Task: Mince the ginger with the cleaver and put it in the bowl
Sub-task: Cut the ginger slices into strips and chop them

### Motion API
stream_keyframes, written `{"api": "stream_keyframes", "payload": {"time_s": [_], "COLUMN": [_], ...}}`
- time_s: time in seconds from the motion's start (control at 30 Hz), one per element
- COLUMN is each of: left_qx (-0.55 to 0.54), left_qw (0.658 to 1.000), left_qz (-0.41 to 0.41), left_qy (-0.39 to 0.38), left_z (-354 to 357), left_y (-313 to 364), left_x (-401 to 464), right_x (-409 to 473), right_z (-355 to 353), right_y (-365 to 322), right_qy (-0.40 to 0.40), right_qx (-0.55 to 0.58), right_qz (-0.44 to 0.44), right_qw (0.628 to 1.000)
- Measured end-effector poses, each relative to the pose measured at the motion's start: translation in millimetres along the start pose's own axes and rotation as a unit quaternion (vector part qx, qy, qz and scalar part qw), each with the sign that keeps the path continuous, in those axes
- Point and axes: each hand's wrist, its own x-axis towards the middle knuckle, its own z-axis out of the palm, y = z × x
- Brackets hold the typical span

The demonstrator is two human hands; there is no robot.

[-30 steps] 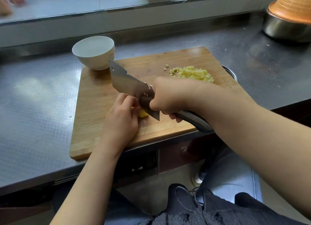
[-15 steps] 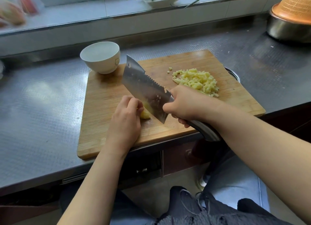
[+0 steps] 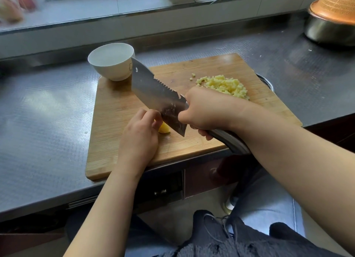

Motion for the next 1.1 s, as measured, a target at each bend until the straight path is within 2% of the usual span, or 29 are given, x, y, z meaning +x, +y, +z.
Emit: {"api": "stream_keyframes", "payload": {"time_s": [0.47,0.7,0.87,1.1], "left_qx": [-0.026,-0.034,-0.031,-0.044], "left_qw": [1.000,0.999,0.999,0.999], "left_qz": [0.006,0.005,0.011,0.007], "left_qy": [0.009,0.020,0.019,0.014], "left_z": [3,4,2,0], "left_y": [-7,-8,-6,-7], "left_x": [2,1,0,0], "right_x": [9,6,8,1], "right_z": [4,22,14,1], "right_y": [-10,-3,10,8], "right_qy": [-0.040,-0.017,-0.014,0.013], "right_qx": [-0.022,-0.055,0.033,0.055], "right_qz": [0.031,0.030,0.049,0.022], "right_qw": [0.998,0.998,0.998,0.998]}}
